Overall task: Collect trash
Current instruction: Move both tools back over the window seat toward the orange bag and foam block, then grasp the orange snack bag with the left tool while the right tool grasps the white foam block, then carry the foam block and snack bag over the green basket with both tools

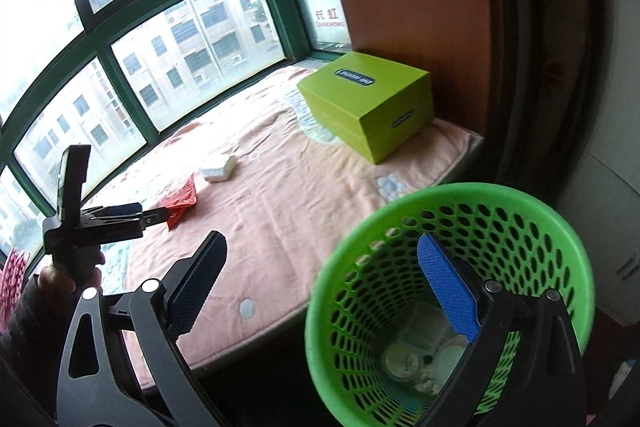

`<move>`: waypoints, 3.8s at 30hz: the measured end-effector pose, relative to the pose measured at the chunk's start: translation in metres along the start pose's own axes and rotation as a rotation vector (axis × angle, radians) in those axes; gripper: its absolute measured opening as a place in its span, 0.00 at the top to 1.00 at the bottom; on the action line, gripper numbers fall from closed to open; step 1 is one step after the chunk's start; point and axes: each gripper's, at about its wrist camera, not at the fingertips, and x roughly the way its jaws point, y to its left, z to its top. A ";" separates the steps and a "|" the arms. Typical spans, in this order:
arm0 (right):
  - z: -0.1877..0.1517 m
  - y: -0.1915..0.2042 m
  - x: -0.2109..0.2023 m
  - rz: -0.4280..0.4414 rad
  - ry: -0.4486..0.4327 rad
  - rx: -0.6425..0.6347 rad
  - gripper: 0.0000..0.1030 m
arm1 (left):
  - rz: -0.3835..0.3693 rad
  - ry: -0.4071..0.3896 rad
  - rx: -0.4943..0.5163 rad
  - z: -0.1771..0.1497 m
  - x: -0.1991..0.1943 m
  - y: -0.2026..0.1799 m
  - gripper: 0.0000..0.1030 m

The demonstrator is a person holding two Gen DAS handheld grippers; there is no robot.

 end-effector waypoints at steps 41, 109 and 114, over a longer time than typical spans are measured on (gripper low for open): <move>0.053 0.107 0.159 0.097 0.221 -0.176 0.08 | -0.114 0.072 0.061 0.021 0.085 0.085 0.56; 0.021 0.125 0.130 0.068 0.220 -0.224 0.33 | -0.092 -0.041 -0.122 -0.039 -0.048 0.039 0.57; 0.009 0.106 0.102 0.058 0.202 -0.202 0.33 | -0.123 -0.048 -0.103 -0.043 -0.055 0.014 0.57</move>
